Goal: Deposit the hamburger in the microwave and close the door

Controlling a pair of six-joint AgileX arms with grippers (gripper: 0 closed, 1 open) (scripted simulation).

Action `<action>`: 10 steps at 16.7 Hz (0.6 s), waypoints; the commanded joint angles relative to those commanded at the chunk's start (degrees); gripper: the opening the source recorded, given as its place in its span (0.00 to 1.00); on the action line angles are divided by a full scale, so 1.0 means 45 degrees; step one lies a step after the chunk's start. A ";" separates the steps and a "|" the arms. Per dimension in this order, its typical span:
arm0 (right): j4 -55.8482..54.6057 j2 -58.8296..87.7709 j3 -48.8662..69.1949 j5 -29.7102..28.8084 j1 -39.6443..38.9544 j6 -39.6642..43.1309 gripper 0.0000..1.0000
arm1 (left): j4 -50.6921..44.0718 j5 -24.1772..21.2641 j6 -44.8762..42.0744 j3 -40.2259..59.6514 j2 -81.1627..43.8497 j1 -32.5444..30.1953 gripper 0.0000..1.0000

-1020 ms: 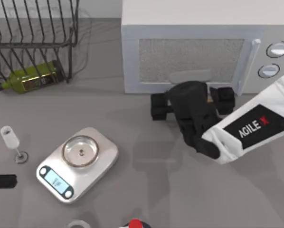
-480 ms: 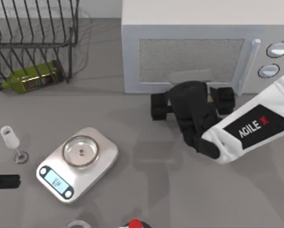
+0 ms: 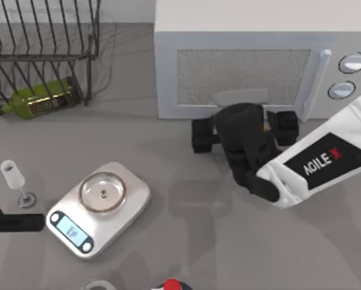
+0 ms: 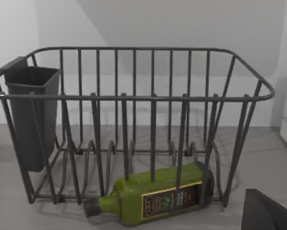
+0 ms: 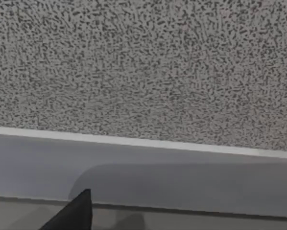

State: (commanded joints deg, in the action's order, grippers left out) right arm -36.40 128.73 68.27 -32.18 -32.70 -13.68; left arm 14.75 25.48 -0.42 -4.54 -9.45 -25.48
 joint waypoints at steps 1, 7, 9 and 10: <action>0.0000 0.0000 0.0000 0.0000 0.0000 0.0000 1.00 | 0.0364 0.0222 -0.0003 -0.0031 -0.0313 -0.0223 0.00; 0.0000 0.0000 0.0000 0.0000 0.0000 0.0000 1.00 | 0.0745 0.0436 0.0006 0.0358 -0.0996 -0.0388 0.00; 0.0000 0.0000 0.0000 0.0000 0.0000 0.0000 1.00 | 0.0951 0.0606 -0.0007 0.0286 -0.1181 -0.0585 0.00; 0.0000 0.0000 0.0000 0.0000 0.0000 0.0000 1.00 | 0.1219 0.0781 -0.0012 0.0221 -0.1360 -0.0773 0.00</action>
State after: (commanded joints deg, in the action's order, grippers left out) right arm -36.40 128.73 68.27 -32.18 -32.70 -13.68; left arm 20.23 29.00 -0.47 -3.54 -15.57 -28.96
